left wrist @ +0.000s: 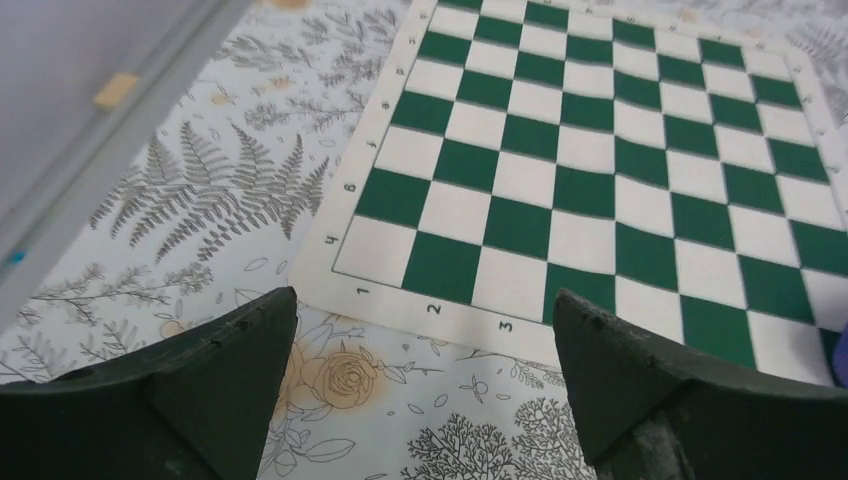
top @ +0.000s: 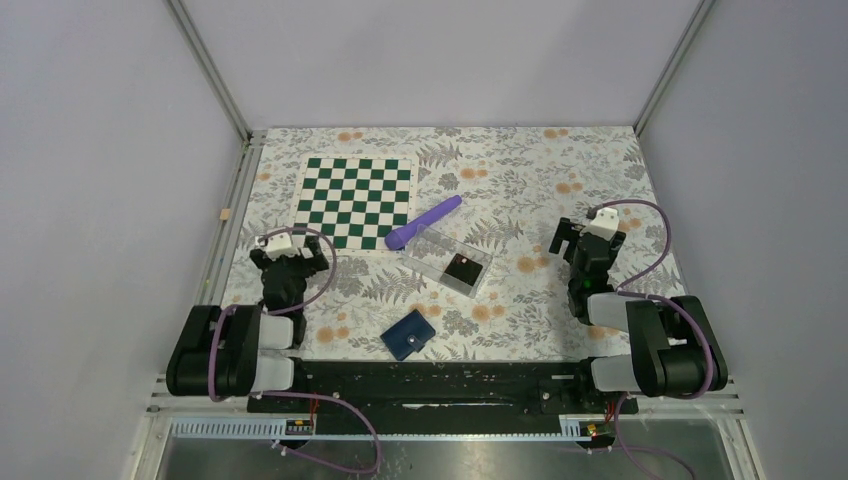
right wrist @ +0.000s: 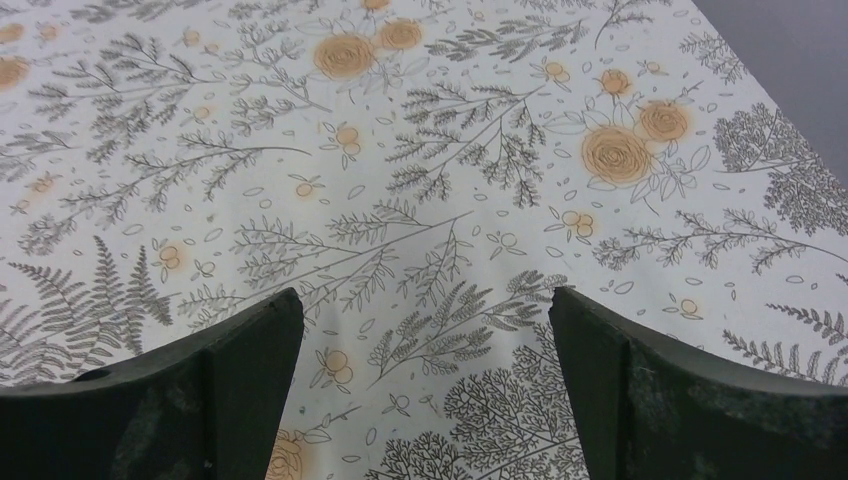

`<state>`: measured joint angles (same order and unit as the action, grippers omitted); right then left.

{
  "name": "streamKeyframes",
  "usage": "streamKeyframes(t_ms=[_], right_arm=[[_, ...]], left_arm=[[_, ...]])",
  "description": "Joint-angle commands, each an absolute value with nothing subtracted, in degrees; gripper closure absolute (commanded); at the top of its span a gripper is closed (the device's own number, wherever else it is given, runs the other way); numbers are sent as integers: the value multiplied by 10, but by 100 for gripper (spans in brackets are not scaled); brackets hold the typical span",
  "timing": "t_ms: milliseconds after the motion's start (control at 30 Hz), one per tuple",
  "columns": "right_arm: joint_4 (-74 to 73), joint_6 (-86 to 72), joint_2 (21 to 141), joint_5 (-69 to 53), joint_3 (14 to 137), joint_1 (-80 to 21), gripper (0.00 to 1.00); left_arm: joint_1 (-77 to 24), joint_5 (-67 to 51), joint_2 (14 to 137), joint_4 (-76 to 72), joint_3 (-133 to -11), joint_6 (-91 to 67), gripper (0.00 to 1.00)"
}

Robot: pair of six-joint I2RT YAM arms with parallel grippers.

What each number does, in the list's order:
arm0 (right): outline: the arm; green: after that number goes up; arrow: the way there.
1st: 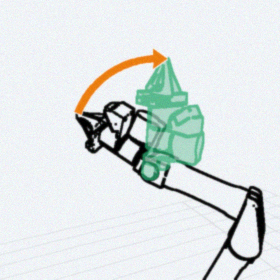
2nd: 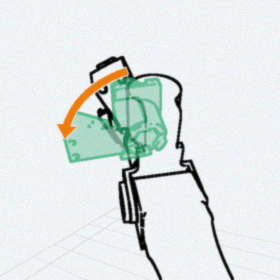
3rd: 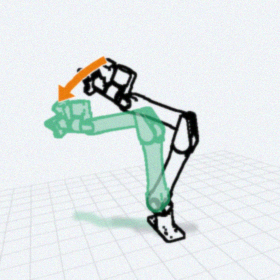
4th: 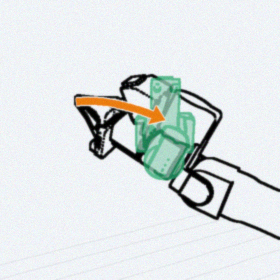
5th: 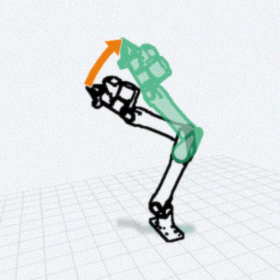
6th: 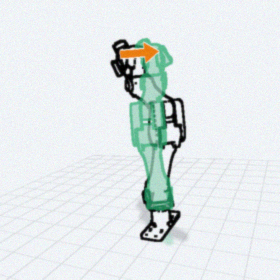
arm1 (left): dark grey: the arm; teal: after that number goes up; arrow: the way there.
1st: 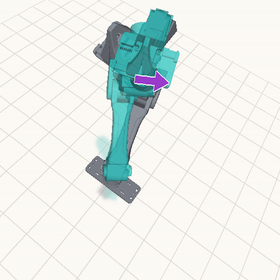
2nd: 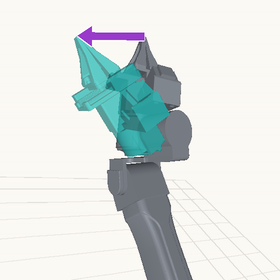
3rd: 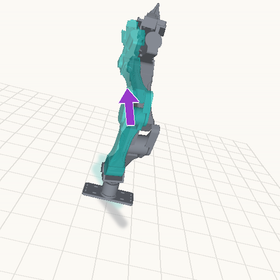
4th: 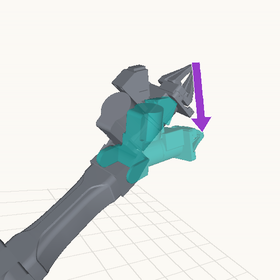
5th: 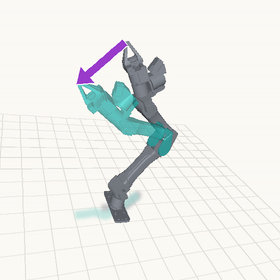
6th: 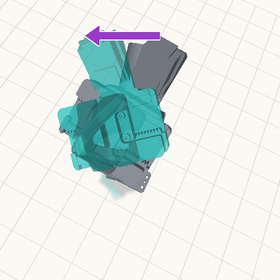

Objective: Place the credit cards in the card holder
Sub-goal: Reset both arms

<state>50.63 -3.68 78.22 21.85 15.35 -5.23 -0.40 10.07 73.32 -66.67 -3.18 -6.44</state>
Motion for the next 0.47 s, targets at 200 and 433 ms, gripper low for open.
streamKeyframes(t_ms=[200,433], right_arm=[[573,-31,778,213,153,-51,1],[573,-31,779,213,154,-51,1]], left_arm=[[-27,65,771,-606,-138,-31,1],[-33,58,771,-594,-144,-18,1]])
